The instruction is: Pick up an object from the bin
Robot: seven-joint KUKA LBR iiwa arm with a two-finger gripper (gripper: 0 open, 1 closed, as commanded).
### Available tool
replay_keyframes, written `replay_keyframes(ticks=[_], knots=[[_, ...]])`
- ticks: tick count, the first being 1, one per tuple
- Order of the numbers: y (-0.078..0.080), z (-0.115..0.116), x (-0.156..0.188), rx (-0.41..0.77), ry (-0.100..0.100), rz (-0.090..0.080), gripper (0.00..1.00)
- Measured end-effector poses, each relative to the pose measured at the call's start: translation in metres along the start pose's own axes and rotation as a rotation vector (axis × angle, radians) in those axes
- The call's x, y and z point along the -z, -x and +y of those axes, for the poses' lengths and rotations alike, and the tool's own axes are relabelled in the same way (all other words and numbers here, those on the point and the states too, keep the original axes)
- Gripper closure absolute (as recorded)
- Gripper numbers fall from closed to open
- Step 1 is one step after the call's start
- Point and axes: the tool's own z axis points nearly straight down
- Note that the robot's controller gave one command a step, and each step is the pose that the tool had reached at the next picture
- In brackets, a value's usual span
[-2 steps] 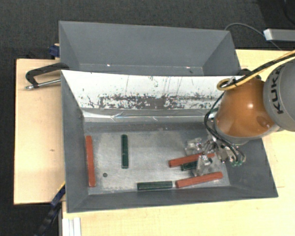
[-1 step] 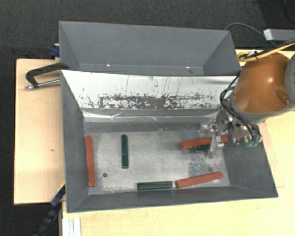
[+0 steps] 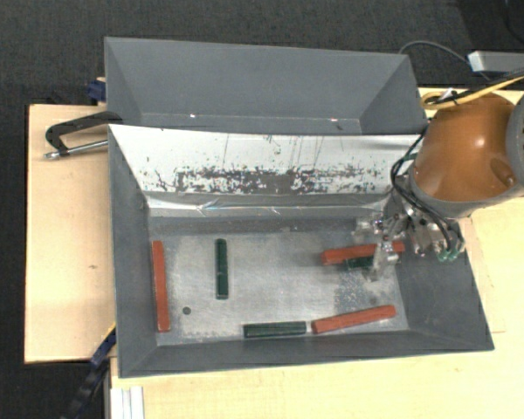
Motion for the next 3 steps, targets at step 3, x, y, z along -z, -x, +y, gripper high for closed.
replay_keyframes(ticks=[3], knots=[[0.002,0.017,0.055,0.070,-0.006,-0.013,1.00]])
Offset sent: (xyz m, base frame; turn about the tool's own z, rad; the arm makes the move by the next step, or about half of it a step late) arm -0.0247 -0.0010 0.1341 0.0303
